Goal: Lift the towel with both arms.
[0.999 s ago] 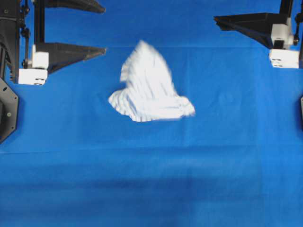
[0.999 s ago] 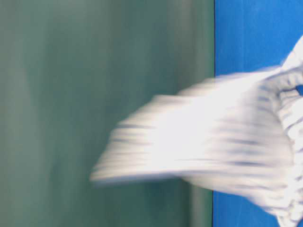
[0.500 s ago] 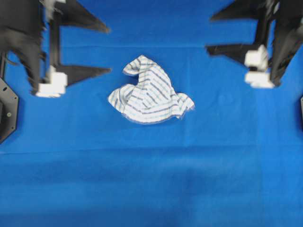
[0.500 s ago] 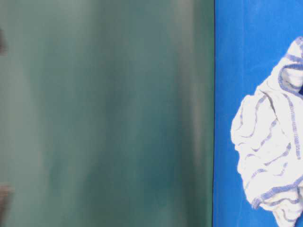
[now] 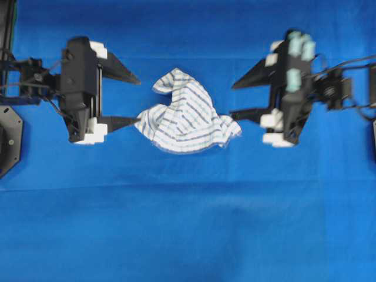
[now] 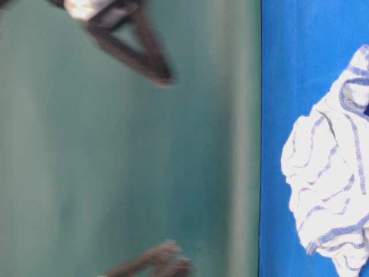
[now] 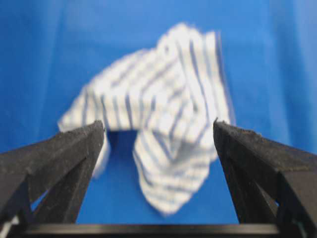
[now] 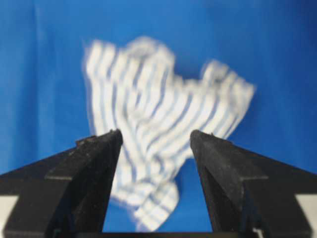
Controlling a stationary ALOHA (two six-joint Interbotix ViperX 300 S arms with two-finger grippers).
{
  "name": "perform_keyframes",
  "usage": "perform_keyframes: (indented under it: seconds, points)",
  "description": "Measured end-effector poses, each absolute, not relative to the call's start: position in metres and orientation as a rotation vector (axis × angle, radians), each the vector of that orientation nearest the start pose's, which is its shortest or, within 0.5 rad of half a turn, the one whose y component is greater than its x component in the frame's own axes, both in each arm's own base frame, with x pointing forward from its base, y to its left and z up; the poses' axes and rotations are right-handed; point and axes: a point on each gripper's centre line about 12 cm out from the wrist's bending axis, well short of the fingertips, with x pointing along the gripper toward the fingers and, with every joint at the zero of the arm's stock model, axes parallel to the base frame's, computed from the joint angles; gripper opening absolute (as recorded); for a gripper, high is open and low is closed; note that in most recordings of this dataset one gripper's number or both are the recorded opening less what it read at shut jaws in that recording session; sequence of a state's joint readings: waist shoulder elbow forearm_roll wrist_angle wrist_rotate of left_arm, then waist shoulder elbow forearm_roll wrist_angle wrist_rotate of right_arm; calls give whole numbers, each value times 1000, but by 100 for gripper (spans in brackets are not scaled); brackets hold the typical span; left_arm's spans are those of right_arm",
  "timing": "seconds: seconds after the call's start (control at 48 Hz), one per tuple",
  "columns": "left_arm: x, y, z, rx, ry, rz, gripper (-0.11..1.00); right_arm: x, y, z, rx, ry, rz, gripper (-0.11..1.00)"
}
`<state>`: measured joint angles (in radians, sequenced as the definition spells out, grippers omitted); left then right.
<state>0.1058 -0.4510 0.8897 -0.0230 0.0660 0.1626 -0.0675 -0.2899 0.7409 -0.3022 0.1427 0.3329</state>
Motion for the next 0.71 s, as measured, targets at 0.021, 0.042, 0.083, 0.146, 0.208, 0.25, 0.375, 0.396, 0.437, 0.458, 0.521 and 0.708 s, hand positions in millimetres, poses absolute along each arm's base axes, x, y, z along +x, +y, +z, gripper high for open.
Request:
perform_keyframes:
  seconds: [0.021,0.042,0.083,0.146,0.208,0.25,0.375,0.396,0.437,0.458,0.521,0.708]
  points:
    - [296,31,232,111,523,64,90,340,-28,229,43,595,-115,62]
    - [296,31,227,110,533,65,90,341,-27,223,46,608,-112,62]
    - [297,31,218,107,547,65,90,344,-26,210,48,629,-104,62]
    - [297,32,203,104,570,64,90,349,-24,192,49,664,-92,62]
    - [299,32,189,105,593,63,90,353,-20,176,48,694,-77,62]
    - [300,32,179,104,610,62,90,355,-18,166,49,718,-71,62]
    - [304,33,154,100,665,58,90,363,-14,136,52,783,-58,62]
    - [305,32,149,100,679,55,90,364,-14,132,55,793,-58,62]
    - [306,33,142,98,697,55,90,367,-14,126,57,805,-58,62]
    - [307,33,137,97,709,55,90,368,-14,122,57,814,-58,62]
    - [308,33,125,97,740,52,90,372,-14,113,59,836,-60,62]
    - [309,33,100,92,795,48,90,380,-14,96,59,871,-59,62]
